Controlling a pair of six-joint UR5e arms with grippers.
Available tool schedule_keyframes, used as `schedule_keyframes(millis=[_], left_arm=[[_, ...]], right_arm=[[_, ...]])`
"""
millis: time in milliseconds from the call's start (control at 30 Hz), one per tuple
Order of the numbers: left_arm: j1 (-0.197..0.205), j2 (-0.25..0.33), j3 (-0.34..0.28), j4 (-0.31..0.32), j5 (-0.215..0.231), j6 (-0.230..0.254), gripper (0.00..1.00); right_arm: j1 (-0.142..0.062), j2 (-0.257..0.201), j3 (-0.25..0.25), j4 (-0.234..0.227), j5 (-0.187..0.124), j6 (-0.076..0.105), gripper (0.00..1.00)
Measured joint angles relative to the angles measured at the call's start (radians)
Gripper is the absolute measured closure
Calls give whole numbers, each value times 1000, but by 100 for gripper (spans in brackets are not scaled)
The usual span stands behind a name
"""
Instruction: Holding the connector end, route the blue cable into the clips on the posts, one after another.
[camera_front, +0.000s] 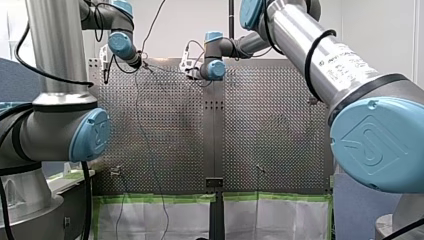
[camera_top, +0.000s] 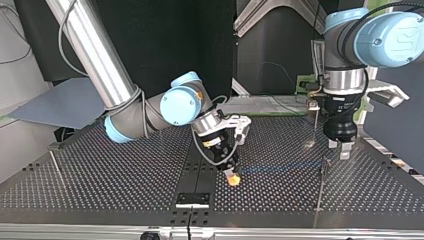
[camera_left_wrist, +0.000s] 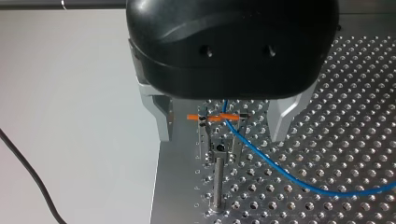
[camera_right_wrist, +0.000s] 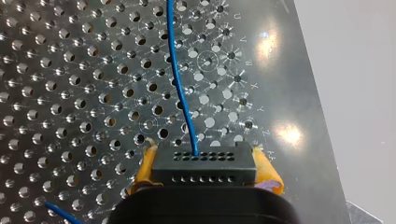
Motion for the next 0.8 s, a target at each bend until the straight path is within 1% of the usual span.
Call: schedule_keyframes(millis=[633, 800], left_arm=[[-7, 12, 0, 10, 16, 4, 0], [-16, 15, 0, 10, 37, 7, 0]], right_arm=[[-10, 0, 1, 1, -11, 3, 100], [-14, 0, 1, 2, -11, 3, 100]])
